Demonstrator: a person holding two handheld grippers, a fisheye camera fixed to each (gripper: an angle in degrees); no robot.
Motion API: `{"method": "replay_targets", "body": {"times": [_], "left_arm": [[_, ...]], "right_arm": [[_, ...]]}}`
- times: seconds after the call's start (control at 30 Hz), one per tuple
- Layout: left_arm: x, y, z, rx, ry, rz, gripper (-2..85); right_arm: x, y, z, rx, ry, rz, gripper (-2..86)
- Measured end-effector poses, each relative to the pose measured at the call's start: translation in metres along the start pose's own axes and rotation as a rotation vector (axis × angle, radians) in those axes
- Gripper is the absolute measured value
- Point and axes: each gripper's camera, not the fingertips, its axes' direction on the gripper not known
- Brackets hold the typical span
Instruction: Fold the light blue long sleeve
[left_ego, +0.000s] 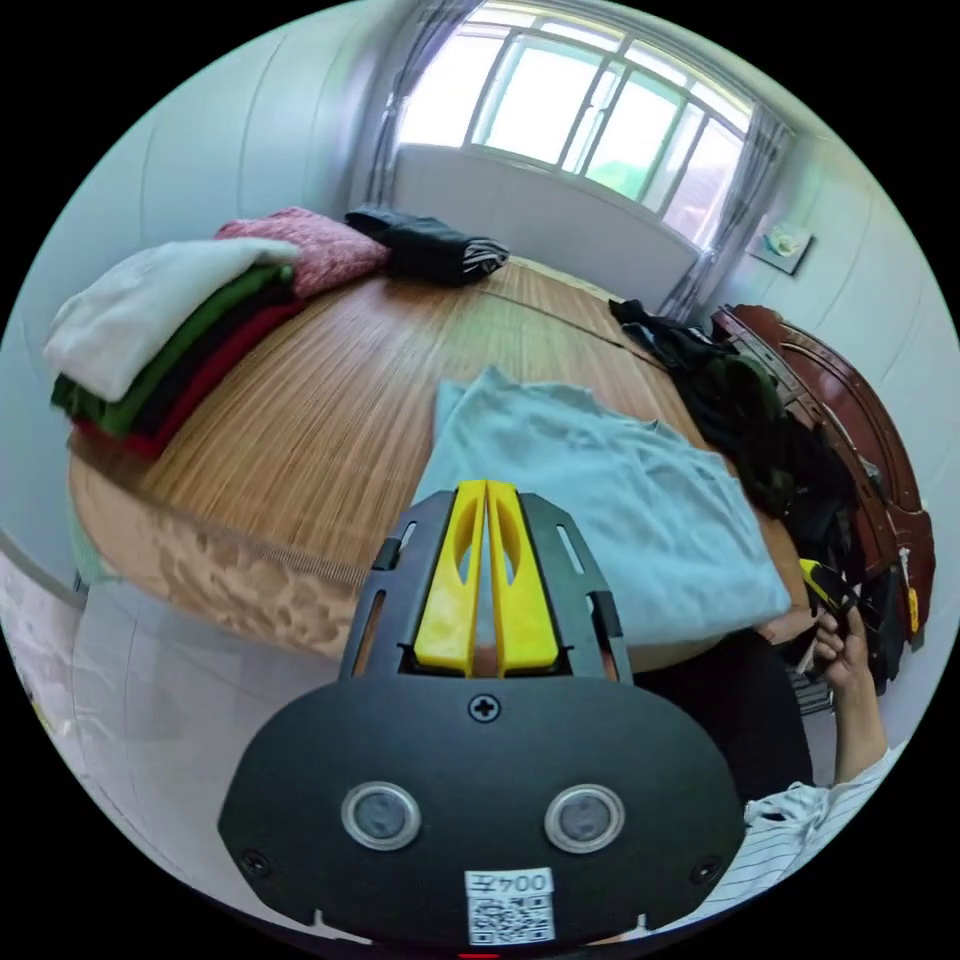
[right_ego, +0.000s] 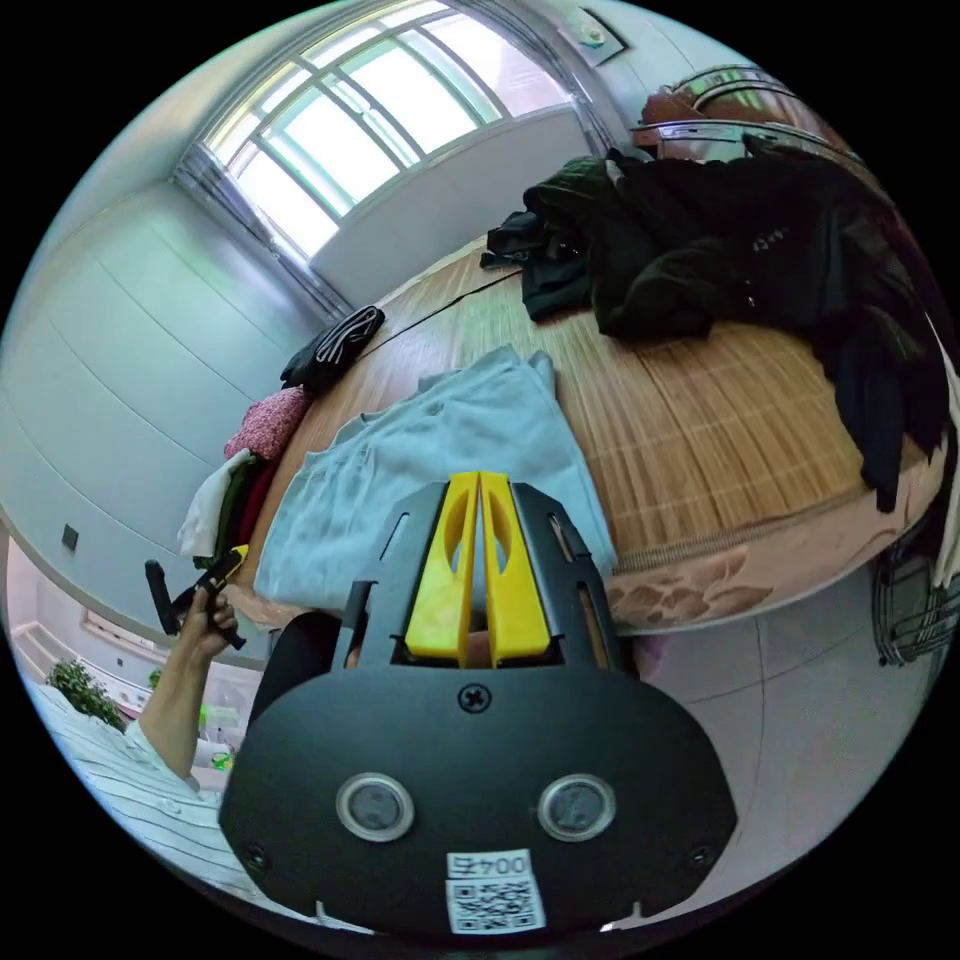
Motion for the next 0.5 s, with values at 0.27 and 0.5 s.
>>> {"method": "replay_targets", "body": {"times": [0.27,0.5], "left_arm": [[-0.129,0.062,0.007,-0.044,0.020,-0.097,0.1],[-0.141,0.157,-0.049,0.112,0.276,0.038,0.2]], "right_arm": [[0.050,0.007,-0.037,-0.003,-0.196,0.241,0.7],[0.164,0.055,-0.086,0.183,-0.521,0.623,7.7]]}}
